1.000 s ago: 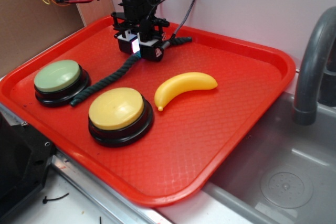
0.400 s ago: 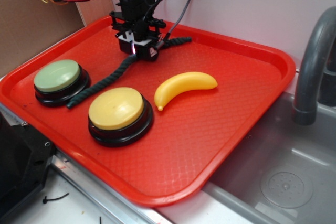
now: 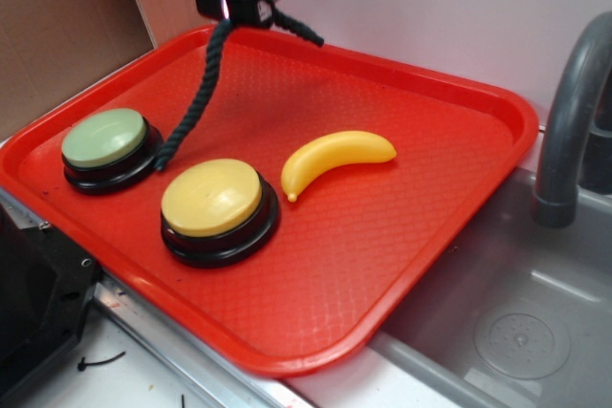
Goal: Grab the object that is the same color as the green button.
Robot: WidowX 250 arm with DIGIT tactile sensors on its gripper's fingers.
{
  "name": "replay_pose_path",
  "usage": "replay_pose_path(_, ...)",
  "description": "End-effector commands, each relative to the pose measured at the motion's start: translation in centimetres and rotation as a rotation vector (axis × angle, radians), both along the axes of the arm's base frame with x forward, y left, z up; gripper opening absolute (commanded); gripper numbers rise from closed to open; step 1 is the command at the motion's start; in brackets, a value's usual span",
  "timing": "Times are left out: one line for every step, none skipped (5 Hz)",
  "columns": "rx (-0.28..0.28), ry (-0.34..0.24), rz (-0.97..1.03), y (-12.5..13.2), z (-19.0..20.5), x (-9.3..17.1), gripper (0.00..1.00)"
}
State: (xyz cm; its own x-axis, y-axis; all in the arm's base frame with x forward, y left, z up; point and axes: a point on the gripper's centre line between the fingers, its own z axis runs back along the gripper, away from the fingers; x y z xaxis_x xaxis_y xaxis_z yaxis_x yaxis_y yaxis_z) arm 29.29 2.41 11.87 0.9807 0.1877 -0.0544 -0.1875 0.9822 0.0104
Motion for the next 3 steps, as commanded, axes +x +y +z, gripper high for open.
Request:
replay_pose_path(0.007,-0.173,0.007,-1.5,10.2,-1.0,0.0)
replay_pose_path(0.001,-0.182,-0.061,-2.1,11.6,-2.3,0.0)
replay_pose_path(0.0,-0.149,-0.071,-1.8,10.3,-2.3,0.0)
